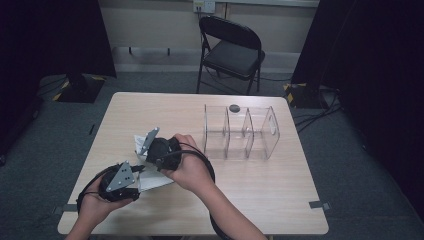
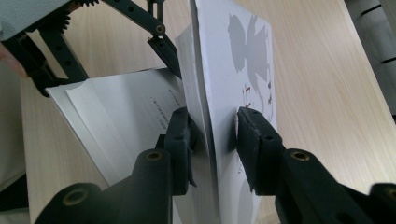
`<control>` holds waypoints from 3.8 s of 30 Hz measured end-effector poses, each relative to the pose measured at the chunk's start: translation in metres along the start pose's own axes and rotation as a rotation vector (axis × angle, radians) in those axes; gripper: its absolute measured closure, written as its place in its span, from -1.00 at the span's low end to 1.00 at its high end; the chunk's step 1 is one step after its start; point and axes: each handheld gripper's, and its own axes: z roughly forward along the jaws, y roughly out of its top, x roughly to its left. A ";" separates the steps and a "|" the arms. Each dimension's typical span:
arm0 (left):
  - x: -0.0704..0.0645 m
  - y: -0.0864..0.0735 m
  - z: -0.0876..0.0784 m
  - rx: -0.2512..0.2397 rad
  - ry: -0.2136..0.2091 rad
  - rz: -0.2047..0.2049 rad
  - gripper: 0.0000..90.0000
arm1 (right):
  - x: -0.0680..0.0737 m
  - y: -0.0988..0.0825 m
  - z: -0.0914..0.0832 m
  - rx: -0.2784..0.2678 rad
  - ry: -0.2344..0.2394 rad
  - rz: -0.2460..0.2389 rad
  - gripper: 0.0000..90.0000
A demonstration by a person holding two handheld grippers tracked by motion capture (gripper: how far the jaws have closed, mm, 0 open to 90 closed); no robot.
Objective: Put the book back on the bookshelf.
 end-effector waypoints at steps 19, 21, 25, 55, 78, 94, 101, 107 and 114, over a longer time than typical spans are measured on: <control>0.033 0.017 -0.015 0.067 0.010 -0.093 0.38 | -0.036 -0.049 -0.062 -0.195 -0.002 0.265 -0.38; 0.036 0.018 -0.017 0.068 0.007 -0.106 0.40 | -0.034 -0.062 -0.058 -0.184 0.009 0.304 -0.40; 0.039 0.019 -0.018 0.071 -0.002 -0.133 0.42 | -0.022 -0.101 -0.035 -0.189 0.037 0.354 -0.45; 0.048 0.029 -0.026 0.129 -0.013 -0.183 0.50 | 0.025 -0.188 0.080 -0.113 0.123 0.435 -0.61; 0.033 0.023 -0.049 0.132 -0.060 -0.177 0.56 | 0.033 -0.194 0.087 -0.186 0.042 0.410 -0.69; 0.035 0.044 -0.048 0.283 -0.060 -0.126 0.53 | 0.034 -0.196 0.088 -0.216 0.044 0.407 -0.69; 0.036 0.058 -0.052 0.321 -0.059 -0.103 0.51 | 0.033 -0.196 0.088 -0.216 0.045 0.406 -0.69; 0.042 0.071 -0.055 0.345 -0.064 -0.090 0.49 | 0.034 -0.196 0.088 -0.215 0.043 0.408 -0.69; 0.049 0.090 -0.053 0.415 -0.093 -0.068 0.45 | 0.033 -0.196 0.089 -0.216 0.042 0.408 -0.69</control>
